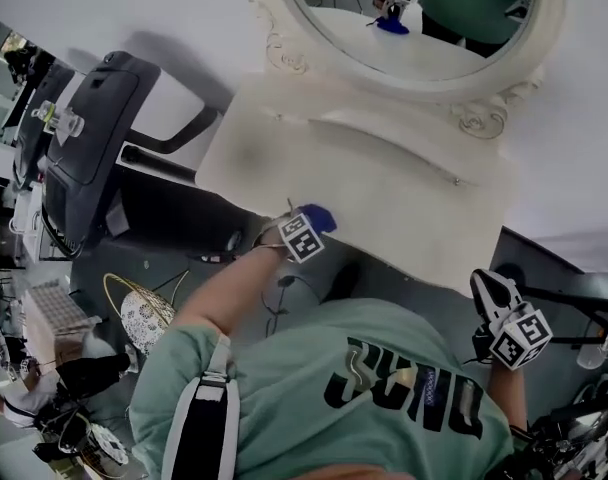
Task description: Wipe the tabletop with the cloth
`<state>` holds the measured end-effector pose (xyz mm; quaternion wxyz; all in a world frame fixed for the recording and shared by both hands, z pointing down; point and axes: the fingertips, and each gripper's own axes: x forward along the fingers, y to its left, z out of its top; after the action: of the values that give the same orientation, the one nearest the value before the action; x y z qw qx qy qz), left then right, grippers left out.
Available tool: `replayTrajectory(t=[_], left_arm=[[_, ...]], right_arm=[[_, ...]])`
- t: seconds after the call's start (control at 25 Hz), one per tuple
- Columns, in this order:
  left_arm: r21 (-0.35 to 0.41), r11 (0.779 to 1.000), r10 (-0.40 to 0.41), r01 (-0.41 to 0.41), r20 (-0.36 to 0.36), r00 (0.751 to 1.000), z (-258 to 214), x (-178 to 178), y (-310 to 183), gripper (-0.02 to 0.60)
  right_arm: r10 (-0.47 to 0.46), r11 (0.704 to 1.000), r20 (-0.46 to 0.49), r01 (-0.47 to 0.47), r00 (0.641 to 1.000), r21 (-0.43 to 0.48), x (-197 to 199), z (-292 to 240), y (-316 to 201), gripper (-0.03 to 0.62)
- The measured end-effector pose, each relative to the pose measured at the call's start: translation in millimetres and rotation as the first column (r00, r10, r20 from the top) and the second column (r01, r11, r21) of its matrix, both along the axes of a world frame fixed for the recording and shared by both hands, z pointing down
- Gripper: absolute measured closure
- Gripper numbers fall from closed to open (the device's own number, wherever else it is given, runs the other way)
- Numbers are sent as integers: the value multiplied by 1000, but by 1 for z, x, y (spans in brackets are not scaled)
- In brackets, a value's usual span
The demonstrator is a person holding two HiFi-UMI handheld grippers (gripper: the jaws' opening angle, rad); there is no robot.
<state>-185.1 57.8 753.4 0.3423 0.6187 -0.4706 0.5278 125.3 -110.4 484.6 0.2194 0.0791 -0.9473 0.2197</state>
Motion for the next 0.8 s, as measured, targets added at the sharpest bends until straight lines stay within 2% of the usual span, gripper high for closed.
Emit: replayTrajectory(t=[0.08, 0.16, 0.2, 0.24, 0.28, 0.32, 0.4, 0.48, 0.6, 0.68, 0.8], left_arm=[[-100, 995, 6, -9, -28, 1000, 10, 31, 39, 482], [-232, 971, 43, -56, -60, 997, 28, 70, 88, 482], [-272, 960, 53, -70, -72, 996, 34, 87, 108, 482], [-281, 957, 44, -66, -83, 996, 35, 99, 116, 482], [-258, 965, 21, -44, -92, 996, 31, 105, 111, 482], [-204, 979, -7, -13, -97, 995, 22, 103, 92, 482], [-31, 999, -44, 42, -90, 995, -7, 82, 23, 482], [93, 993, -70, 76, -72, 995, -35, 54, -48, 482], [199, 978, -70, 66, 13, 997, -54, 8, -142, 481], [245, 968, -65, 46, 69, 995, -53, -19, -194, 481], [275, 960, -90, 59, 101, 991, -40, -49, -243, 480]], right_arm=[[-1, 1000, 16, 1, 1000, -1, 25, -2, -4, 582], [9, 1000, 23, -9, 1000, 4, 53, -7, -6, 582], [19, 1000, 29, -20, 999, 5, 67, -9, -8, 582], [35, 999, 39, -35, 999, 5, 80, -11, -11, 582], [54, 998, 48, -54, 997, 6, 92, -13, -15, 582], [75, 997, 56, -76, 996, 8, 101, -15, -19, 582], [118, 993, 65, -119, 991, 13, 116, -20, -26, 582], [151, 988, 59, -152, 987, 18, 124, -23, -28, 582], [182, 983, 26, -182, 983, 15, 125, -19, -26, 582], [197, 980, -3, -197, 980, 11, 119, -15, -23, 582], [213, 977, -37, -212, 976, 13, 109, -9, -20, 582]])
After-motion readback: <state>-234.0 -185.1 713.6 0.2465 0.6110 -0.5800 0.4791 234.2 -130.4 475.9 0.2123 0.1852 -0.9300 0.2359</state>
